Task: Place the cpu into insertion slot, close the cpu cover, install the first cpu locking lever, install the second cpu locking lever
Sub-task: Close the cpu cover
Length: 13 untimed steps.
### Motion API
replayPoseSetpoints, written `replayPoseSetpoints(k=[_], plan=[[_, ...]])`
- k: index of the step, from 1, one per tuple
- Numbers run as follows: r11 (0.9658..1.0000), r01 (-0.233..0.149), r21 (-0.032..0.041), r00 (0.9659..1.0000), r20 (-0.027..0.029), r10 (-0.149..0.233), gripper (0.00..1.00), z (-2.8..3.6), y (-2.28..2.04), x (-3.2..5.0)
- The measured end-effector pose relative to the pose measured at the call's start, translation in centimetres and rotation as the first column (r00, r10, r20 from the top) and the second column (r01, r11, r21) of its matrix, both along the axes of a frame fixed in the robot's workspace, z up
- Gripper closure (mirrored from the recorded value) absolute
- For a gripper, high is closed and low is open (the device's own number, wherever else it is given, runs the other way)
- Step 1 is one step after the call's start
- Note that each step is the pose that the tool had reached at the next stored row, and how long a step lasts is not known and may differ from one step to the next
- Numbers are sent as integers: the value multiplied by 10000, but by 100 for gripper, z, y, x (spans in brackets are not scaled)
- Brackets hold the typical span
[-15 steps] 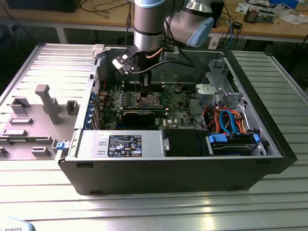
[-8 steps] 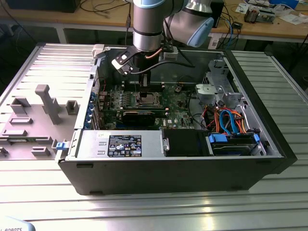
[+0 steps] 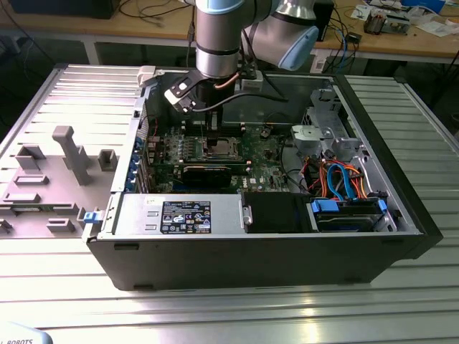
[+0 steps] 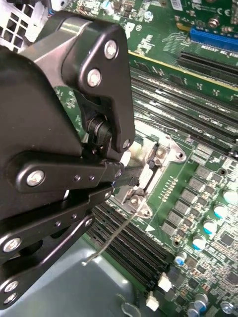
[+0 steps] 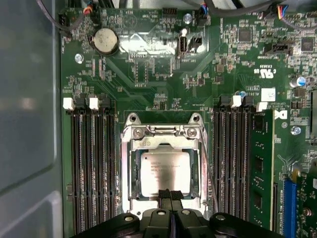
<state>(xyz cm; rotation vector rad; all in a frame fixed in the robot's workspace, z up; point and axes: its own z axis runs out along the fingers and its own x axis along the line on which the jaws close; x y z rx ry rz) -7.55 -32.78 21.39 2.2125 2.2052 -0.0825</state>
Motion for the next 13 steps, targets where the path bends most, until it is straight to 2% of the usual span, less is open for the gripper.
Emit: replayPoseSetpoints(k=[1,2,4,6,8,10,13], plan=[[10000,-6,0,10000,-42,6,89,-33,0,-7],[10000,-6,0,10000,-53,6,89,-55,0,-8],[10000,-6,-11,10000,-62,6,89,-92,-1,-9],[10000,-8,-12,10000,-61,8,89,-97,-2,-9],[10000,-9,8,10000,-41,9,89,-81,2,-7],[10000,-8,-8,10000,-49,8,89,-21,0,-9],[10000,-7,-10,10000,-50,7,89,-19,0,28]])
